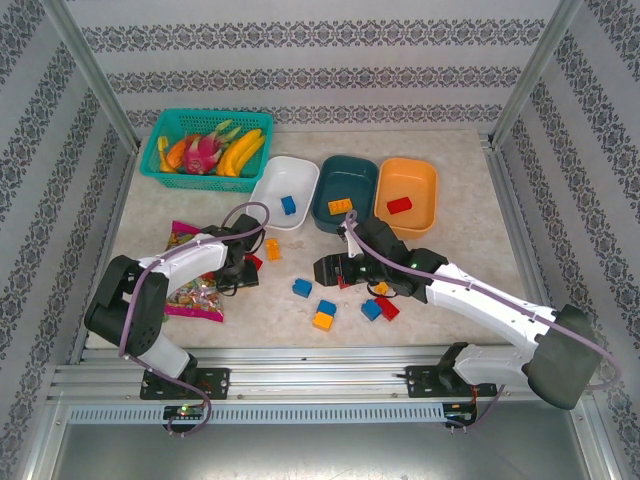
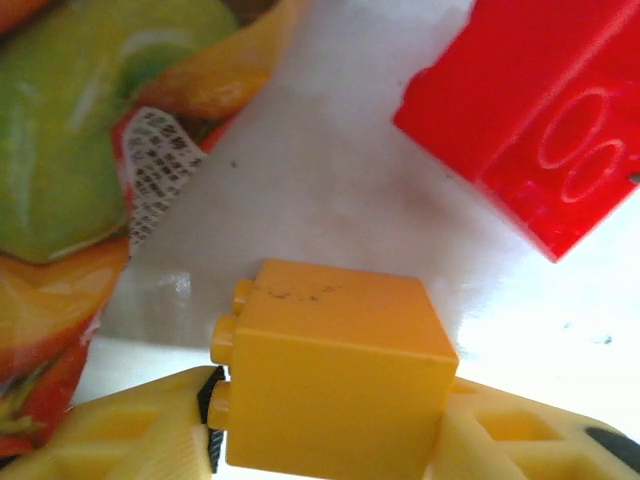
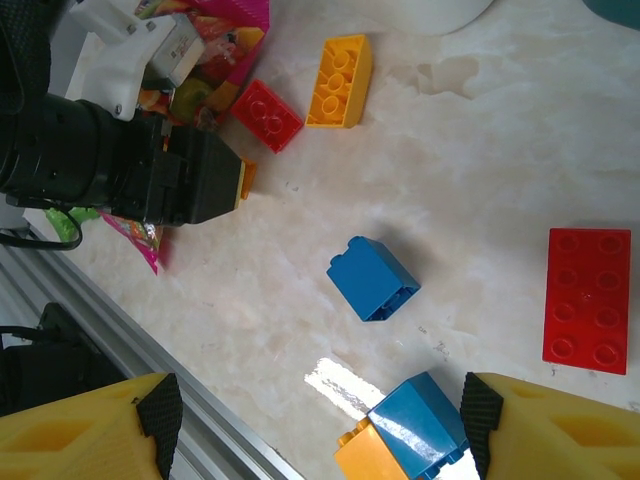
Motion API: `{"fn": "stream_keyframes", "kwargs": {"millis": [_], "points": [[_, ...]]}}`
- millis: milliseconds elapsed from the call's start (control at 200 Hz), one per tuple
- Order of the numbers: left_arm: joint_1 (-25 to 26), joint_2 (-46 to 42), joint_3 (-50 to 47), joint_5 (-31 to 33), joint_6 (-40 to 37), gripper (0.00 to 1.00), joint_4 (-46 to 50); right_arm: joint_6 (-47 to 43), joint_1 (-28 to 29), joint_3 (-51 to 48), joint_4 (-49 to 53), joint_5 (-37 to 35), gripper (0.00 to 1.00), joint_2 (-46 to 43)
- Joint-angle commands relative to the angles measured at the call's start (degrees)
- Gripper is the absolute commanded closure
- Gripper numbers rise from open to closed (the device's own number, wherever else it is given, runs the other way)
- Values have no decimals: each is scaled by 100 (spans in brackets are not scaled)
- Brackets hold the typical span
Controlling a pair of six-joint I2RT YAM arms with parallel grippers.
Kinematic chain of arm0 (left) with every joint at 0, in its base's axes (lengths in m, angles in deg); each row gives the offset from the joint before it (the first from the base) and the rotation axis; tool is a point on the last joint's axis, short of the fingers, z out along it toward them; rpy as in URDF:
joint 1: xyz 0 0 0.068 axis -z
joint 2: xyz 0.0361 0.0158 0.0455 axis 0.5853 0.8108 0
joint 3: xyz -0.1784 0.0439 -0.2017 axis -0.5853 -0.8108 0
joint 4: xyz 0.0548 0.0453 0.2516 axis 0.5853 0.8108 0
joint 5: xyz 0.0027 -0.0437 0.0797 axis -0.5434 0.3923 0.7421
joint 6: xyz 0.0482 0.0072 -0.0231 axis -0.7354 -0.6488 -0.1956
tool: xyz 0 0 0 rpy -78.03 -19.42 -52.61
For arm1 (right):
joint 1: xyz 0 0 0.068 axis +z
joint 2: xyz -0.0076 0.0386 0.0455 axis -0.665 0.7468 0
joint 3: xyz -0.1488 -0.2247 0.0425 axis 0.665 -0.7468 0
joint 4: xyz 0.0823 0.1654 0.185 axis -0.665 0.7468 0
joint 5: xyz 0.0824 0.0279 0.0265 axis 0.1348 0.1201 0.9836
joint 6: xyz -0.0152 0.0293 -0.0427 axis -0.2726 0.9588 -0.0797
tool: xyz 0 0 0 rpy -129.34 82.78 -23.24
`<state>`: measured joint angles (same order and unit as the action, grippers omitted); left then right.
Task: Sort the legos into containers by color
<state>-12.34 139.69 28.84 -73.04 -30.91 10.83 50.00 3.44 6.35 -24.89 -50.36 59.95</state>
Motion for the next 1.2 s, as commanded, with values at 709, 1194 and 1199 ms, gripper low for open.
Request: {"fn": "stream_keyframes", "kwargs": {"millis": [709,1194,1199], "points": [[999,-38,2741,-180,360,60,1184,561,-857,529,622,-1901,27,-1007],[1355,3218,6529,-330,-471,59,1065,732,-2258,1033,882,-1220,27,-373],[1353,3250,6564,-327,-479,59,1076,732,-2256,1031,883,-1221,27,-373]]}}
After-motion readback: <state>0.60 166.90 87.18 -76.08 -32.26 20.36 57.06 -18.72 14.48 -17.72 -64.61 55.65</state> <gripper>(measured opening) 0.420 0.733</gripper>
